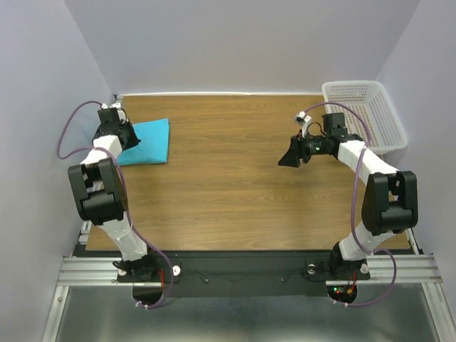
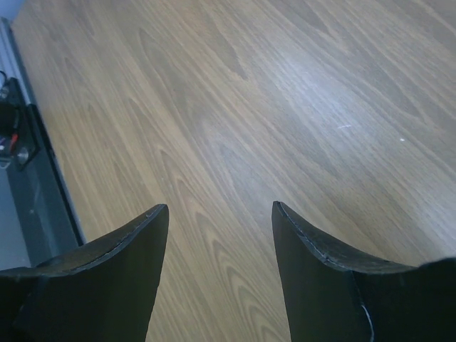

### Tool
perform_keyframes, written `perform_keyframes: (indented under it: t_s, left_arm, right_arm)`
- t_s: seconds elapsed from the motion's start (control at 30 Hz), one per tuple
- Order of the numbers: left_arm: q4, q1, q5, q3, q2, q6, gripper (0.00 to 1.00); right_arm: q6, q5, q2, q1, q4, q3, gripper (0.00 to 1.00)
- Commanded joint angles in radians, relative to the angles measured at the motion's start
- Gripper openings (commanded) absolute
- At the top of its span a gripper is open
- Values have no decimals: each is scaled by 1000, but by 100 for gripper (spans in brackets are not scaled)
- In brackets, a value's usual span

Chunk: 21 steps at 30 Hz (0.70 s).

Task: Fold and stack the t-shirts
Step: Neatly place the folded tshirt to the corner

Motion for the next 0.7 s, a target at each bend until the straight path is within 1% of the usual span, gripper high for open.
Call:
perform_keyframes:
  t_s: [0.0, 0.03, 0.07, 0.1, 0.13, 0.17, 0.2, 0.23, 0.27, 0.3, 0.37, 0.4, 0.43, 0.5, 0.57, 0.6, 0.67]
  left_arm:
    - [160, -47, 110, -175, -283, -25, 7]
    - [191, -50, 119, -218, -405, -34, 11]
    - [218, -50, 125, -261, -465, -57, 18]
    - [273, -49, 127, -342, -527, -67, 26]
    - [296, -49, 127, -376, -638, -81, 44]
    - [327, -49, 131, -433, -688, -110, 54]
    - [343, -49, 141, -459, -731, -123, 70]
    - [352, -50, 154, -479, -804, -132, 77]
    - [352, -50, 171, -508, -829, -143, 85]
    - [349, -47, 186, -519, -851, -159, 95]
    - [344, -46, 245, -536, -889, -160, 95]
    - [328, -47, 298, -539, -900, -160, 96]
    - [318, -46, 320, -539, -906, -155, 95]
    - [297, -46, 369, -541, -925, -135, 96]
    - [292, -47, 394, -555, -961, -127, 96]
    - [288, -47, 397, -558, -974, -121, 96]
    - [274, -49, 394, -564, -1010, -101, 96]
  right_arm:
    - [-43, 84, -80, -6, 24, 5, 66]
    - [-46, 129, -93, -6, 24, 7, 66]
    - [-46, 159, -111, -6, 24, 7, 66]
    - [-46, 193, -142, -4, 24, 5, 66]
    - [-40, 264, -157, -6, 23, 5, 66]
    - [-37, 306, -189, -6, 23, 4, 66]
    - [-35, 340, -212, -6, 24, -1, 67]
    - [-38, 410, -232, -4, 24, -5, 68]
    - [-35, 452, -252, -6, 24, -7, 69]
    - [-37, 481, -296, -7, 24, -10, 75]
    - [-31, 574, -338, -9, 27, -13, 82]
    - [-11, 633, -373, -9, 32, -15, 91]
    - [-1, 659, -395, -11, 35, -18, 95]
    - [41, 740, -448, -12, 61, -28, 100]
    - [84, 806, -479, -12, 87, -54, 100]
    - [150, 893, -498, -11, 96, -64, 100]
    - [196, 947, -540, -14, 102, -83, 100]
